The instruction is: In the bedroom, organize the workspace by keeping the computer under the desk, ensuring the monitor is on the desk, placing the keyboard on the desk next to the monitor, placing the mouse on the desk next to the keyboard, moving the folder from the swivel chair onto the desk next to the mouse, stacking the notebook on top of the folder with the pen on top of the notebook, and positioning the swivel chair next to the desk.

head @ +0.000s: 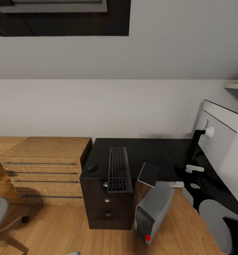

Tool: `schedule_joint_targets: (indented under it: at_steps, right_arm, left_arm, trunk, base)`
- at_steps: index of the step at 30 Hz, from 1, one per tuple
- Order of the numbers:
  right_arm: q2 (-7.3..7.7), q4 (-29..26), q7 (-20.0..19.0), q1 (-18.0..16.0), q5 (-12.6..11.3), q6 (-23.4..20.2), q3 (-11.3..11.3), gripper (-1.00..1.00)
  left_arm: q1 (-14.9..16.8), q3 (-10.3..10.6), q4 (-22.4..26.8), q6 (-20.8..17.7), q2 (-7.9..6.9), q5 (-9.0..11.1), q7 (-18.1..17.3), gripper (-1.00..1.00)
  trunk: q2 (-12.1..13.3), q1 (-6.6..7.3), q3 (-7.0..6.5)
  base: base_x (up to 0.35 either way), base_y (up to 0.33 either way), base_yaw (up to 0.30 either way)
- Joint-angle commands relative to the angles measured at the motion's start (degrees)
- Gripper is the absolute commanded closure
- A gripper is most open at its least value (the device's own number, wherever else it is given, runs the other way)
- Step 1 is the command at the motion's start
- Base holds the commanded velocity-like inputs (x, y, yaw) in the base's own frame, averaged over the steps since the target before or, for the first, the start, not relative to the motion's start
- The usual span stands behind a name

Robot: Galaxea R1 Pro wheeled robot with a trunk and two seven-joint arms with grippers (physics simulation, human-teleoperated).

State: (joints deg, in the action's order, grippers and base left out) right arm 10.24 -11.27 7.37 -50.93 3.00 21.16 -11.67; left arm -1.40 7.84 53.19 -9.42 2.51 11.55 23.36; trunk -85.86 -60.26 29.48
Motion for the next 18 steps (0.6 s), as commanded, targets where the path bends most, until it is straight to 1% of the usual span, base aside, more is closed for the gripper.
schedule_joint_targets:
  at_steps: [1, 8, 11, 13, 14, 15, 18]
  right_arm:
    - [0.3, 0.03, 0.21, -0.05, 0.24, 0.22, -0.24, -1.0]
    - [0.23, 0.13, 0.46, -0.02, 0.15, 0.22, -0.44, -1.0]
    - [0.72, 0.22, 0.45, 0.0, 0.09, 0.08, -0.6, -1.0]
    - [1.7, 0.29, 0.51, 0.0, -0.01, -0.06, -0.93, -1.0]
    - [3.34, 0.36, 0.75, 0.01, -0.32, -0.17, -1.59, -1.0]
    - [4.07, 0.53, 0.83, 0.0, -0.72, -0.24, -2.25, -1.0]
    - [5.06, 1.45, 0.86, -0.01, -1.76, -0.47, -3.84, -1.0]
  left_arm:
    - [-0.01, 0.16, 0.15, -0.25, -0.04, 0.41, 0.41, -1.0]
    - [-0.01, 0.16, 0.35, 0.51, -0.07, 0.41, 0.38, -1.0]
    - [-0.01, 0.12, 0.3, 1.16, -0.06, 0.41, 0.37, -1.0]
    - [-0.01, 0.1, 0.31, 1.55, -0.09, 0.42, 0.37, -1.0]
    - [-0.01, 0.08, 0.33, 2.13, -0.12, 0.41, 0.34, -1.0]
    - [-0.01, 0.08, 0.33, 2.5, -0.13, 0.41, 0.32, -1.0]
    - [-0.01, 0.1, 0.3, 3.26, -0.09, 0.45, 0.28, -1.0]
  trunk:
    - [-0.03, 0.0, 0.05]
    - [-0.03, 0.0, 0.05]
    - [-0.03, 0.0, 0.05]
    - [-0.03, 0.0, 0.05]
    - [-0.03, 0.0, 0.05]
    - [-0.03, 0.0, 0.05]
    - [-0.03, 0.0, 0.05]
  base:
    - [0.0, 0.0, 0.0]
    - [0.0, 0.0, 0.0]
    - [0.0, 0.0, 0.0]
    - [0.0, 0.0, 0.0]
    - [0.0, 0.0, 0.0]
    - [0.0, 0.0, 0.0]
    - [0.0, 0.0, 0.0]
